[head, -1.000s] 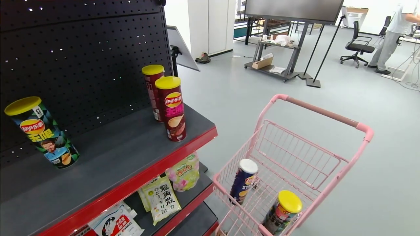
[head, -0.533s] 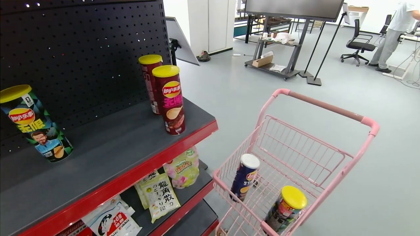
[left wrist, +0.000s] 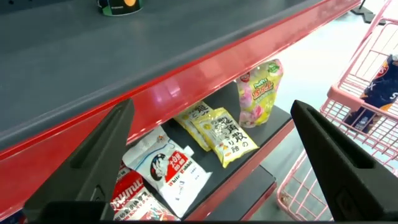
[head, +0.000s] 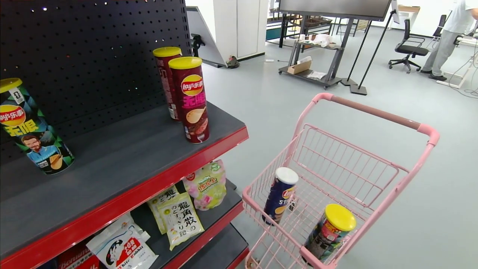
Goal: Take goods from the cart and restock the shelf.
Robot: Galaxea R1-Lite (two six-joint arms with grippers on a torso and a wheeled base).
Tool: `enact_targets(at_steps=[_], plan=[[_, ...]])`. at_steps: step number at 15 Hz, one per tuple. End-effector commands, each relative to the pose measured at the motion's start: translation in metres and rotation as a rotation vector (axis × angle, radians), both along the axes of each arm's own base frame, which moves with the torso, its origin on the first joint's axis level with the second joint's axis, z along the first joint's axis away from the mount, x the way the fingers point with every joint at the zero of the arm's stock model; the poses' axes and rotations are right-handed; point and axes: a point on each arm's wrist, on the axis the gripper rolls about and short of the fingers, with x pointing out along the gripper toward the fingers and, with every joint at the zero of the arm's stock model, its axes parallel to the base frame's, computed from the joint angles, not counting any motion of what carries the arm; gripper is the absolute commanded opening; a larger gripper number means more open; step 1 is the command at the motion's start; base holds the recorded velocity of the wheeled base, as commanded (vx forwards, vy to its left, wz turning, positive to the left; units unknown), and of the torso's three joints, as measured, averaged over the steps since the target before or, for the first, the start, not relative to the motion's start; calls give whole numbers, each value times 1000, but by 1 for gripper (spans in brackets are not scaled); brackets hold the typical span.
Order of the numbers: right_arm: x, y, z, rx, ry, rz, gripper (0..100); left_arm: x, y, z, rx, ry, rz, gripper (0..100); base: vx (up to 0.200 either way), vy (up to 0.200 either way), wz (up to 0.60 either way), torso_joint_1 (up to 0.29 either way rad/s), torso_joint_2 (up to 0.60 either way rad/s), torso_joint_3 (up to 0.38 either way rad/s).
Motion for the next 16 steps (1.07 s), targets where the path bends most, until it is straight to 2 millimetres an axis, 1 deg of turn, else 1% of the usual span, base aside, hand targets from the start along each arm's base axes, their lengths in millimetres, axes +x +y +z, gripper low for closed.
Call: enact_targets(at_steps=[1,4,5,6,7,8,9,10,12,13,14,16], plan=[[0,0,0,-2,0,2,100,0,0,0,0,0,1,100,0,0,0,-32,71,46],[1,0,1,-1,14,8,100,0,0,0,0,0,0,100,0,0,0,0,0,0],[7,0,21,10,64,40,100,0,0,0,1,0,0,100,0,0,0,0,0,0],[31,1,88,117,112,68,100,0,0,0,0,0,1,100,0,0,0,0,0,0],[64,2,131,268,161,39,100,0,0,0,0,0,1,100,0,0,0,0,0,0],[92,6,135,251,266,100,100,0,0,0,0,0,0,100,0,0,0,0,0,0],[104,11,122,179,341,173,100,0,0,0,0,0,0,100,0,0,0,0,0,0],[127,15,96,179,445,179,100,0,0,0,0,0,1,100,0,0,0,0,0,0],[165,21,53,181,498,182,100,0,0,0,0,0,1,100,0,0,0,0,0,0],[176,23,38,181,497,191,100,0,0,0,1,0,1,100,0,0,0,0,0,0],[182,24,24,183,533,209,100,0,0,0,0,0,1,100,0,0,0,0,0,0],[180,25,7,185,628,234,100,0,0,0,1,0,1,100,0,0,0,0,0,0]])
